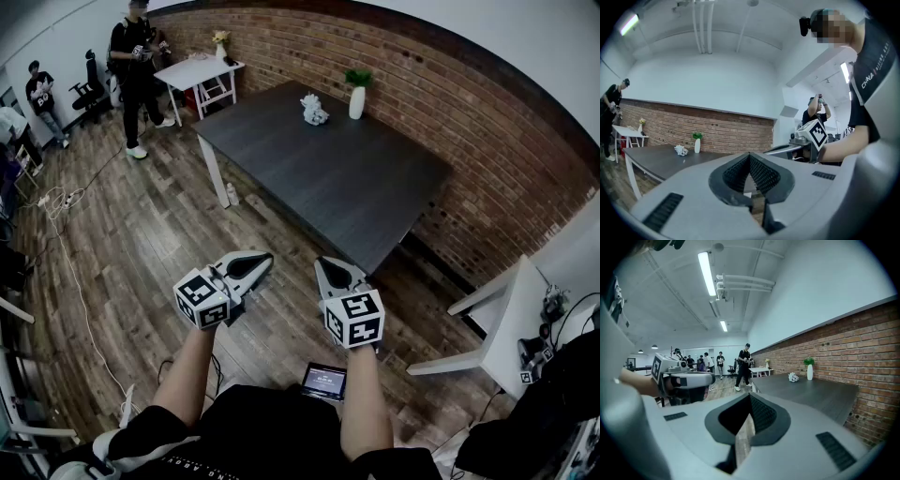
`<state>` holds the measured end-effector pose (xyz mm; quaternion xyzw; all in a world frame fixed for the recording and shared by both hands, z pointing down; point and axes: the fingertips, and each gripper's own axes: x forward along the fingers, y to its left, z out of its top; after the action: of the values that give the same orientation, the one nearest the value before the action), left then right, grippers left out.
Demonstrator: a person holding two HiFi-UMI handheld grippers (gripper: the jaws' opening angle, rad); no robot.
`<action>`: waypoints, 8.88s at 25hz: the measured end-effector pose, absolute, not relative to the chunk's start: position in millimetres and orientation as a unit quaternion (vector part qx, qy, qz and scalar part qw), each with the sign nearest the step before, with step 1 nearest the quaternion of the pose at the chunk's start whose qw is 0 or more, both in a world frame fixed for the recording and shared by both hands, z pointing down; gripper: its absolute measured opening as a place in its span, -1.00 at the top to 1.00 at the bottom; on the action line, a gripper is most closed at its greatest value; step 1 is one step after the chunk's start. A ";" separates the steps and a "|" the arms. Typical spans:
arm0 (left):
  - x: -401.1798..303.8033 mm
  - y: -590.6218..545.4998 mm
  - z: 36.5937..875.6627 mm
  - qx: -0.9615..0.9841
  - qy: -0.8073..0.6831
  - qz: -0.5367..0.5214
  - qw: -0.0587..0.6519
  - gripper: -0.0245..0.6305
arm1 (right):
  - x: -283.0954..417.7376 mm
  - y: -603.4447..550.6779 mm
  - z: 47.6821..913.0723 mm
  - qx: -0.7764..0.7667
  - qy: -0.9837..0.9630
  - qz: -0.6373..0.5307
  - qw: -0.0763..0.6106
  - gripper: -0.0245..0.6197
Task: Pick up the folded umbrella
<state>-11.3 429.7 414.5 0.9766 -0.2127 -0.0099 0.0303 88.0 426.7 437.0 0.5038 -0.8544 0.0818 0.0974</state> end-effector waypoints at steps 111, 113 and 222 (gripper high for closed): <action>-45.9 -4.8 464.6 0.985 -0.138 0.020 0.101 0.92 | 68.1 -29.5 468.0 0.534 -0.824 0.181 0.046 0.89; -37.5 -21.7 464.0 0.985 -0.137 0.023 0.099 0.92 | 75.9 -46.4 469.0 0.534 -0.824 0.183 0.044 0.89; 97.1 -476.6 488.8 0.986 0.052 0.072 0.139 0.92 | 182.6 -473.9 495.6 0.626 -0.729 0.263 0.084 0.88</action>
<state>97.1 -476.6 488.8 0.9863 0.0521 0.0722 0.1392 182.6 -473.9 495.6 0.6261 -0.7291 0.2632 0.0843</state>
